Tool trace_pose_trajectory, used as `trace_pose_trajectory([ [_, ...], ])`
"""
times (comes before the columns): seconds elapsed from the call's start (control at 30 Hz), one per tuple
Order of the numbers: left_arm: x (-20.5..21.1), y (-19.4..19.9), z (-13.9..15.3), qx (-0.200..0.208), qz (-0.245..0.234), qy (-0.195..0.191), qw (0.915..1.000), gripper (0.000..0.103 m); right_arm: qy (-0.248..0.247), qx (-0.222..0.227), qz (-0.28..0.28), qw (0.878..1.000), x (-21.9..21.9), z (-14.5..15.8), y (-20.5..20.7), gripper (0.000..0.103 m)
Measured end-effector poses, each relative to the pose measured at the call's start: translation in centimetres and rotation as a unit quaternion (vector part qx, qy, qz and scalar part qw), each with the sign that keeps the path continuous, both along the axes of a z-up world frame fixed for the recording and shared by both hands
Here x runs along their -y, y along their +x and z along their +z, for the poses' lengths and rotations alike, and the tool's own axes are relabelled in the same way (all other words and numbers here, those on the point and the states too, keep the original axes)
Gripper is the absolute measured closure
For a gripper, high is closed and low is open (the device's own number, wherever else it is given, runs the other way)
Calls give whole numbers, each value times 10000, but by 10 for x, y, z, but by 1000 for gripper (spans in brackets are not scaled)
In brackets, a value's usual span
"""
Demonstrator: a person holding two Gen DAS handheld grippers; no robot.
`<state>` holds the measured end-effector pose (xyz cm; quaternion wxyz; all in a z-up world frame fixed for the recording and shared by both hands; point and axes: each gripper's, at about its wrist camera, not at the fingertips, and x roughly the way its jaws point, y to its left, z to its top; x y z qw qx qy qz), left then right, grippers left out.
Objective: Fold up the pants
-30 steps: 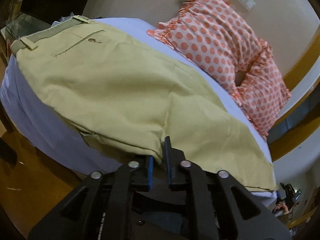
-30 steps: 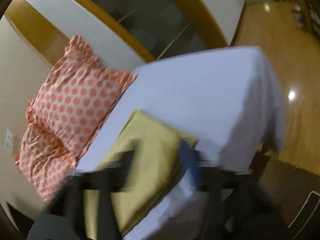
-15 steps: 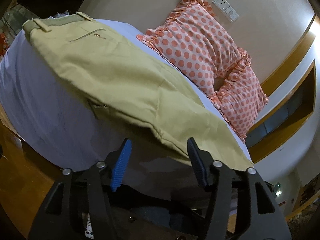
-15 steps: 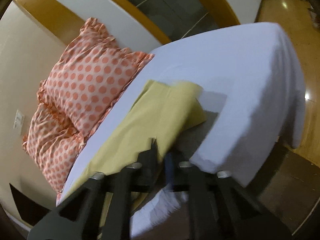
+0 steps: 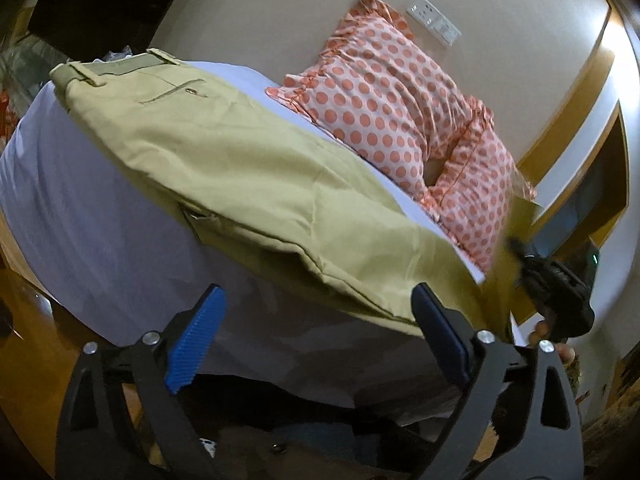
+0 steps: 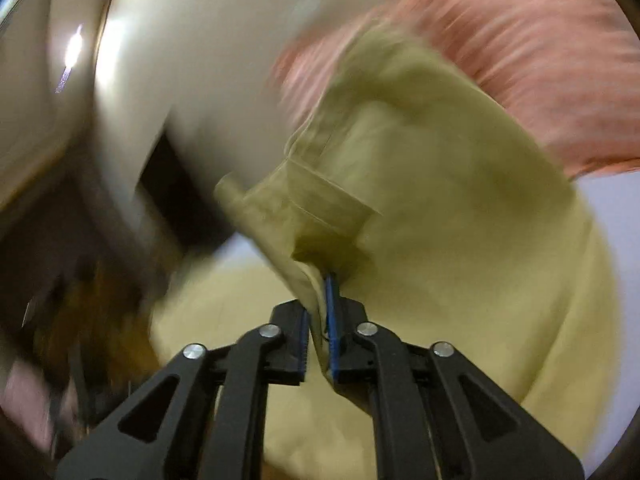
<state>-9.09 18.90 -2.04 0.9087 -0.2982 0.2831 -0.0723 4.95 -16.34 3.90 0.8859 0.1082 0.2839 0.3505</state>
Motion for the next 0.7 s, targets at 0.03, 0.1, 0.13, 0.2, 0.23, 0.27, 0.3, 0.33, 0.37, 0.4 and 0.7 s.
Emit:
trace_pose_trajectory([
  [0.03,2,2,-1,-27,-44,33,10000,7,-383,-213,319,9985,-27,-13,0,91],
  [0.1,7,6,-5,-75,-172,93,9998,5,-785,-257,426,9957,-47,-26,-7,67],
  [0.13,8,8,-7,-95,-207,113,9997,5,-789,-197,396,9959,-47,-28,-11,45],
  [0.2,13,15,-12,-174,-306,128,9993,4,-519,-135,214,9983,-33,-25,-12,24],
  [0.23,15,19,-15,-214,-357,100,9991,4,-321,-98,57,9994,-21,-21,-13,23],
  [0.27,16,23,-17,-248,-401,70,9989,4,-245,-107,-36,9996,-14,-21,-14,23],
  [0.3,18,29,-19,-311,-436,58,9986,4,-171,-146,-192,9996,-3,-20,-13,23],
  [0.33,20,33,-21,-357,-443,58,9984,4,-112,-196,-313,9993,3,-19,-12,22],
  [0.37,20,38,-22,-361,-432,27,9984,4,-57,-248,-371,9990,8,-20,-8,22],
  [0.4,20,40,-22,-353,-409,0,9985,4,10,-318,-407,9987,13,-22,-7,22],
  [0.7,-7,40,7,246,94,-665,9974,5,54,-648,-419,9970,11,-41,-1,21],
])
